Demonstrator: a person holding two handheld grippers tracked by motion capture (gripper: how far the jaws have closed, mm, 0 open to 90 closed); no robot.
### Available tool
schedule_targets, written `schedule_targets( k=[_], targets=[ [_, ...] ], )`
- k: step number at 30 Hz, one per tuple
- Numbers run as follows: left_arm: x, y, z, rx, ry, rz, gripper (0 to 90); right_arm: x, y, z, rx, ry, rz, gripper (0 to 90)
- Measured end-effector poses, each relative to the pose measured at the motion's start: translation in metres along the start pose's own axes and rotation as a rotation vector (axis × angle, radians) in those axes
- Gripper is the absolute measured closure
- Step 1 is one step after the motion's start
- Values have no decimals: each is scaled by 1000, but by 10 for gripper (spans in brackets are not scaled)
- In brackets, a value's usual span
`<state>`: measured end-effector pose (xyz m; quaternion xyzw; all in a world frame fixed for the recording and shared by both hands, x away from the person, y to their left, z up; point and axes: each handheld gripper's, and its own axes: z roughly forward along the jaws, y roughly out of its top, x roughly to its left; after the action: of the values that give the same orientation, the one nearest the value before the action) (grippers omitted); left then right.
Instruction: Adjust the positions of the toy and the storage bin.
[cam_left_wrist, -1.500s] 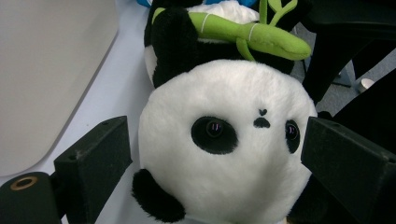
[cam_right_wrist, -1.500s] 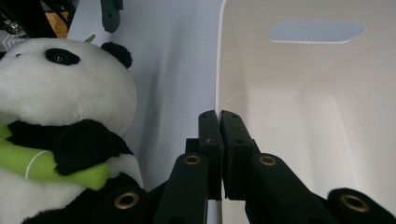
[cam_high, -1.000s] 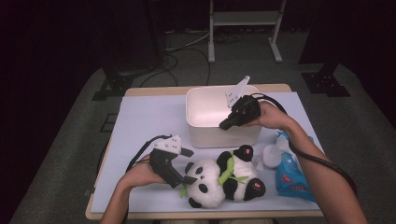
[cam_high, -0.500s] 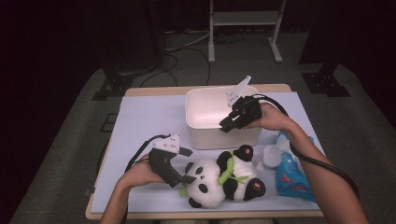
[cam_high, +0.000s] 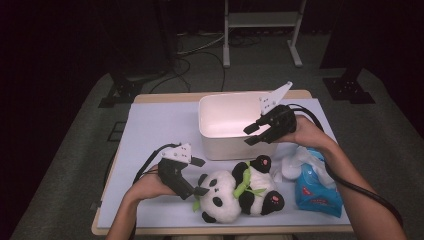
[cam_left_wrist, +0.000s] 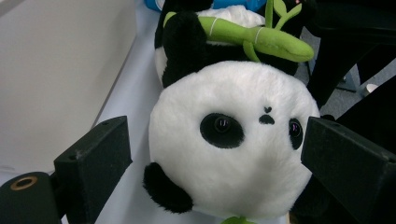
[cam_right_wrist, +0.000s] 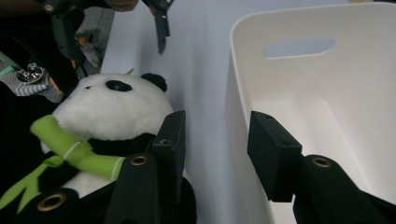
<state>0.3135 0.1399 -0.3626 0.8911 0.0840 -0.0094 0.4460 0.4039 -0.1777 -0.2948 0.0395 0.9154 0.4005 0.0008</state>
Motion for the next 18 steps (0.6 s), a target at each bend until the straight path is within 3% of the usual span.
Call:
schedule_targets(
  k=[2,9,18],
  targets=[
    [0,0,0,-2,1,1,75,7,-1,-1,-12,9,-6,557],
    [-1,1,0,-4,2,0,75,25,-2,10,24,54,-24,545],
    [1,-1,-3,-8,8,-7,75,31,-7,36,76,111,-18,530]
  ],
)
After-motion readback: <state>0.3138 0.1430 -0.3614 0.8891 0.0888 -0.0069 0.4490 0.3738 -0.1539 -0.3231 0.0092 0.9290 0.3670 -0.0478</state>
